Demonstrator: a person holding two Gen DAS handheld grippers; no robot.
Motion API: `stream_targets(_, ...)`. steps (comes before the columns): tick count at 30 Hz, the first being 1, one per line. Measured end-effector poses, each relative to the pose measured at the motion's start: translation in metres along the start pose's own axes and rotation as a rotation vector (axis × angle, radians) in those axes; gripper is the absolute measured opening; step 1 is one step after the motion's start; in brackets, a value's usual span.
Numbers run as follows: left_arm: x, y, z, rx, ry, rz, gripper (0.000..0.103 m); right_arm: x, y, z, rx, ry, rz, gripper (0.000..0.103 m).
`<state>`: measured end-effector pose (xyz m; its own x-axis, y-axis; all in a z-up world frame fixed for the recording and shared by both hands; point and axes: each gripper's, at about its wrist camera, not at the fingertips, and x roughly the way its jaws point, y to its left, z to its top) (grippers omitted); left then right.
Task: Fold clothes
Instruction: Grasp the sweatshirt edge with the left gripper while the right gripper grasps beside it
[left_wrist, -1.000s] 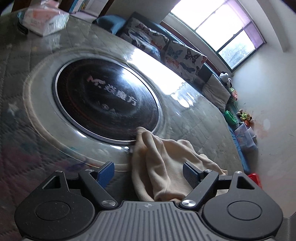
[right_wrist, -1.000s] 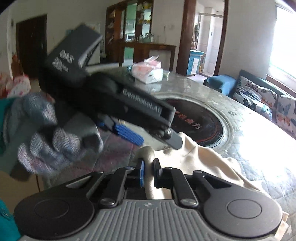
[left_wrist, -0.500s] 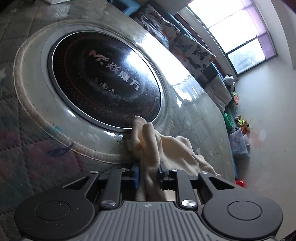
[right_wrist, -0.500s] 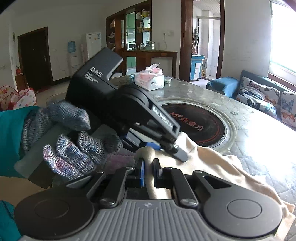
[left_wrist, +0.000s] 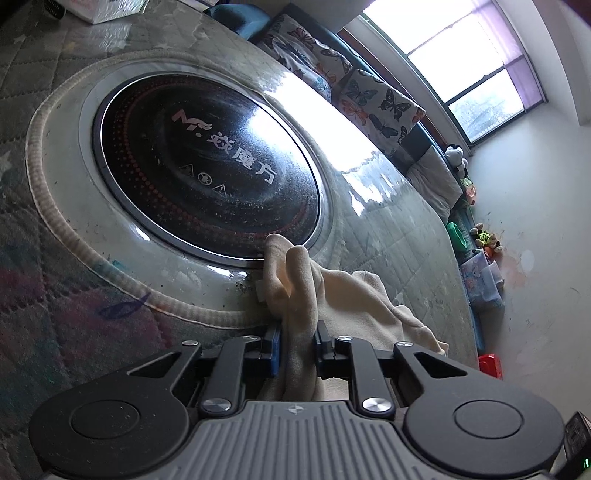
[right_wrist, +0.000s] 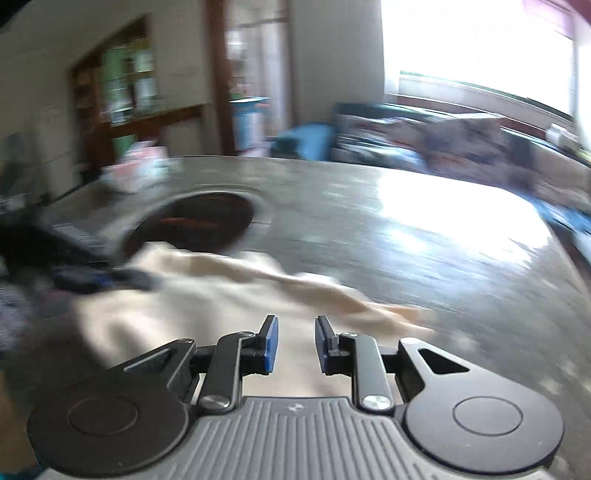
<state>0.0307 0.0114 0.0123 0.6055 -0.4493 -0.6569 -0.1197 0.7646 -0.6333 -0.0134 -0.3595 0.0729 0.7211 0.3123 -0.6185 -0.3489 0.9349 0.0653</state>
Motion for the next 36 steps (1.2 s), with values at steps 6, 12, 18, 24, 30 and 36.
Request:
stream_targets(6,0.0,-0.004,-0.002,0.03,-0.006,0.015,0.019,0.011,-0.06,-0.013,0.18,0.027,-0.062,0.037)
stream_targets(12,0.0,-0.01,-0.003,0.07,-0.014,0.037,0.019,0.008,-0.074,-0.026,0.25,0.009,-0.029,0.032)
stream_targets(18,-0.001,-0.02,-0.008,0.138,-0.046,0.07,0.018,-0.007,-0.073,-0.023,0.293,-0.029,0.007,0.009)
stream_targets(24,-0.011,-0.044,-0.008,0.205,-0.074,0.053,0.016,-0.03,-0.07,-0.02,0.306,-0.088,0.024,0.008)
stream_targets(30,-0.002,-0.086,-0.016,0.28,-0.063,-0.002,0.015,-0.067,-0.075,-0.017,0.291,-0.164,-0.017,0.008)
stream_targets(36,0.016,-0.134,-0.027,0.346,-0.041,-0.06,0.015,-0.107,-0.101,-0.014,0.286,-0.219,-0.121,0.008)
